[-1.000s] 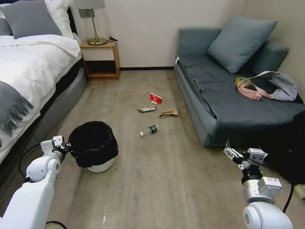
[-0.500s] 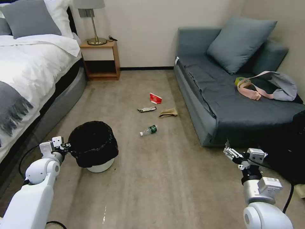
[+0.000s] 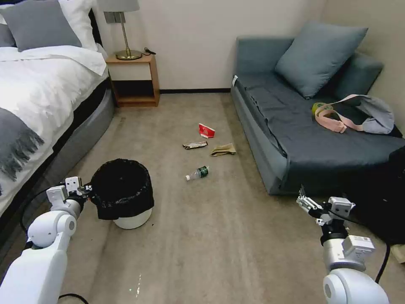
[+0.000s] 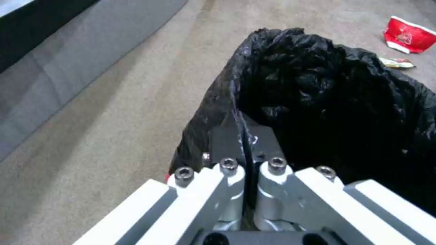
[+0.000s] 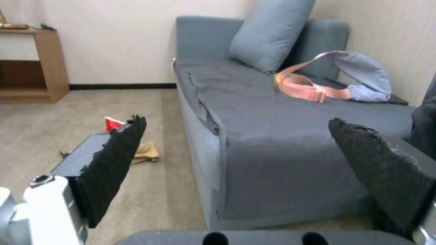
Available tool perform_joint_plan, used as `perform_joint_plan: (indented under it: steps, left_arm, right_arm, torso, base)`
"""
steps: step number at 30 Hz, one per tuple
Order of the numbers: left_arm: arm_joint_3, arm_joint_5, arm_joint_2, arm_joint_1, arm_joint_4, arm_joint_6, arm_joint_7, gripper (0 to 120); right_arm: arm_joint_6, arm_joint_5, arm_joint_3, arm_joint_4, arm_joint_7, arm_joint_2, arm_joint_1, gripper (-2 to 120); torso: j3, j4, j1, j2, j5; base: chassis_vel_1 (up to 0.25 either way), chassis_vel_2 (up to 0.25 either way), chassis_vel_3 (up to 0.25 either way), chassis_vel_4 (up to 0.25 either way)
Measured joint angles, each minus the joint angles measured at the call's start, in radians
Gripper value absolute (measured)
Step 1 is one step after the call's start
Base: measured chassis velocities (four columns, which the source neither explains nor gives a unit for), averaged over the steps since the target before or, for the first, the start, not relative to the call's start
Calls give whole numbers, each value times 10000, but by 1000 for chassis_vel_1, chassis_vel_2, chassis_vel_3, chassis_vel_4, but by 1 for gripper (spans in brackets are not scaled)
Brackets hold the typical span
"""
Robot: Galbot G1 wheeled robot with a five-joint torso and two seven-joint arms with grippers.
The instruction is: Pick up the trash bin, then pick up the garbage on the floor and place it into the trash bin.
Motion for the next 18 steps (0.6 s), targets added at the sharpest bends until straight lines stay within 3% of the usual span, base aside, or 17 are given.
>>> perform_joint_plan:
  steps: [5,8,18]
  left_arm:
    - [-68,87,-8,-4,210,81,66,0]
    - [-74,152,-30,-98,521,97,128,15]
    - [82,214,-36,-415,946,61,225,48]
  right_arm:
    - [47,-1,48,0,-13,5,-42,100]
    - [65,-10,60,3,-18,16,-68,100]
    - [79,-32,67,18,-58,23,-92,100]
  torso:
    - [0,-1,0,0,0]
    - [0,-1,0,0,-1]
    - [1,-1,0,0,0]
  base:
    - [0,0,0,0]
    - [0,0,0,0]
    - [0,0,0,0]
